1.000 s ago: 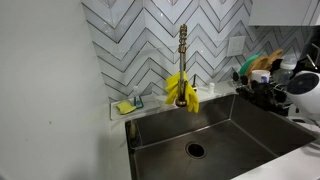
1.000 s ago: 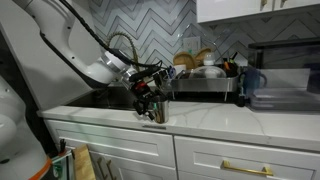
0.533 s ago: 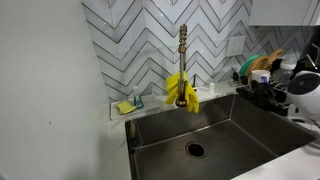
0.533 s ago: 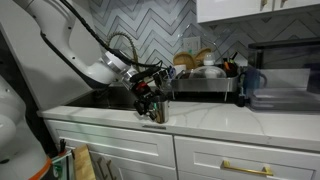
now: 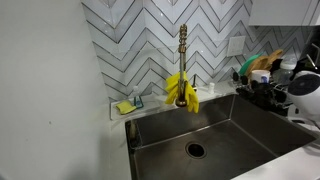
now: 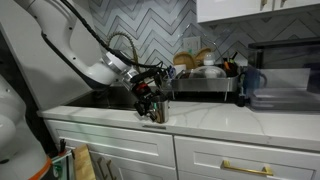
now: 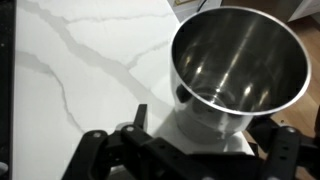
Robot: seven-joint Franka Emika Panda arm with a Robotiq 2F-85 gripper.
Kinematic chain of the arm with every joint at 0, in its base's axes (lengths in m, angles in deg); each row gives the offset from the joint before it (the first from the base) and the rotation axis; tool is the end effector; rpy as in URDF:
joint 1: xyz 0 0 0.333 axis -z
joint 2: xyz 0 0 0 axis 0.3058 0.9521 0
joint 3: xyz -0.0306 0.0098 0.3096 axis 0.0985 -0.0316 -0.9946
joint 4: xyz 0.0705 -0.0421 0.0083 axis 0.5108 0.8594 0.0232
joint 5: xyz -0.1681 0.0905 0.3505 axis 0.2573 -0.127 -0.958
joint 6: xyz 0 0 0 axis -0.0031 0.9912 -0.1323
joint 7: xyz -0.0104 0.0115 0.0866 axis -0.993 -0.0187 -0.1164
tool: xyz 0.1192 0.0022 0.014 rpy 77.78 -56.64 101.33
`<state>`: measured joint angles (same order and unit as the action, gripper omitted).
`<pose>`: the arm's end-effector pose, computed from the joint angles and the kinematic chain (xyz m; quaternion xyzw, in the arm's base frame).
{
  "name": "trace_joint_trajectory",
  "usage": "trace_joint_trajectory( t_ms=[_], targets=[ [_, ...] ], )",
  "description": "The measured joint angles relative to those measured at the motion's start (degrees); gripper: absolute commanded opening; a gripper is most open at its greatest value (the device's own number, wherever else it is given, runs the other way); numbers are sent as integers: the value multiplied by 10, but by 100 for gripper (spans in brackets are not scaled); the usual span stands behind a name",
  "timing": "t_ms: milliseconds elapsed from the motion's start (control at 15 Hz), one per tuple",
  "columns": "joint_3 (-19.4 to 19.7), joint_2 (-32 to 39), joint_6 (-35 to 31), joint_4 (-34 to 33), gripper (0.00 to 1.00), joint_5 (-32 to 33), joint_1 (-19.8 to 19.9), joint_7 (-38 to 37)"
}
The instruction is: Put the silver cup on the dishrack
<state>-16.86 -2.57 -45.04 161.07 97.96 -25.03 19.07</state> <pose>0.4166 0.0407 0.2751 0.5599 0.7210 -0.2178 0.3453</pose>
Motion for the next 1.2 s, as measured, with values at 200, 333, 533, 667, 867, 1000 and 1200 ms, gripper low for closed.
trace_joint_trajectory(
  t_ms=[200,333,533,667,867,1000,1200],
  targets=[
    [0,0,-1,0,86,0,1,0],
    [0,0,-2,0,67,0,2,0],
    [0,0,-3,0,45,0,4,0],
    [0,0,-4,0,40,0,5,0],
    [0,0,-6,-1,40,0,5,-2],
    [0,-1,-11,-2,40,-2,5,-3],
    [-1,-10,-17,-4,40,-18,3,-1]
  ],
)
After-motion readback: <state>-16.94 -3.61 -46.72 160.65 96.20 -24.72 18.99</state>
